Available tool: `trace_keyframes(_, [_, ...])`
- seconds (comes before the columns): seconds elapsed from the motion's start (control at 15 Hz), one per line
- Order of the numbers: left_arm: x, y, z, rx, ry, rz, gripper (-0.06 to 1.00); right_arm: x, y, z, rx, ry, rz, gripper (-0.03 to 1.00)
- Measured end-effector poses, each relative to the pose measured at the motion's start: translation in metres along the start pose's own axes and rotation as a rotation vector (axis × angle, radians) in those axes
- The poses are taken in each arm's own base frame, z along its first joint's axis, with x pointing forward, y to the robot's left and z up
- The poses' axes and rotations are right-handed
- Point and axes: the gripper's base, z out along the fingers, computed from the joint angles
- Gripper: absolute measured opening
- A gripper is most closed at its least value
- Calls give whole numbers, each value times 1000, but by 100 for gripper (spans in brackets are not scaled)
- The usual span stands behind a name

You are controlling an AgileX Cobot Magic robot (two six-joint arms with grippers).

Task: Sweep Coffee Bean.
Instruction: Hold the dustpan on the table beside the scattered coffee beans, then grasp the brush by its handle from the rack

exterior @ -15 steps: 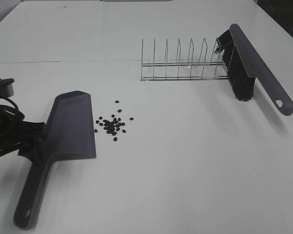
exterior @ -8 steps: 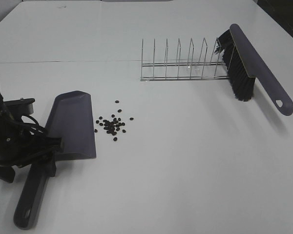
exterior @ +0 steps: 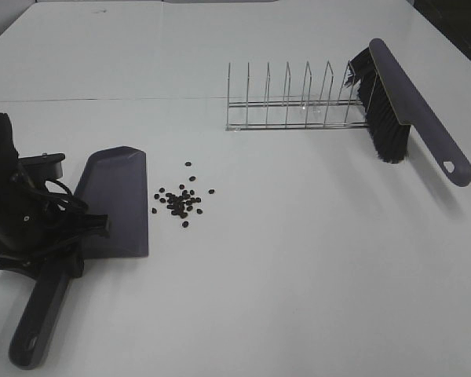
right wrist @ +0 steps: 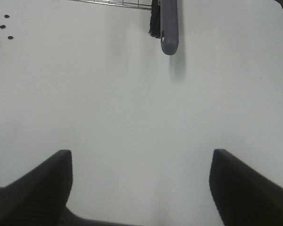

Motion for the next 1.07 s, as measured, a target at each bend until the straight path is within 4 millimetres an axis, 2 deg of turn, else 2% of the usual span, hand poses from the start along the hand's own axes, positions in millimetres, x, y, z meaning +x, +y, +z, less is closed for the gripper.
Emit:
trace_keyframes(0.07, [0, 0, 0, -1, -1, 2, 34, -3, 0, -1, 3, -3, 13, 76])
trace_keyframes(0.2, [0, 0, 0, 0, -1, -1, 33, -25, -3, -3, 20, 4, 35, 76])
trace_keyframes(0.33, [0, 0, 0, 0, -1, -1, 33, -56, -6, 6, 22, 83, 40, 76])
trace_keyframes(0.4, [0, 0, 0, 0, -1, -1, 33, -86, -9, 17, 22, 147, 62, 76])
trace_keyframes(0.47, [0, 0, 0, -1, 0, 0, 33, -105, -11, 29, 22, 195, 73, 76])
trace_keyframes(0.6, [1, 1, 0, -13, 7, 14, 33, -142, -15, 67, 18, 316, 80, 76])
trace_keyframes(0.67, [1, 1, 0, -17, 10, 18, 33, -150, -16, 75, 18, 332, 80, 76])
trace_keyframes(0.87, [1, 2, 0, -22, 9, 27, 33, -192, -22, 154, 4, 488, 48, 76])
trace_keyframes(0.93, [1, 2, 0, -23, 10, 28, 33, -215, -26, 203, -19, 531, 7, 76])
trace_keyframes(1.0, [1, 2, 0, -23, 10, 32, 33, -220, -26, 217, -32, 541, -5, 76])
trace_keyframes(1.07, [1, 2, 0, -23, 10, 44, 33, -225, -25, 245, -68, 564, -25, 76])
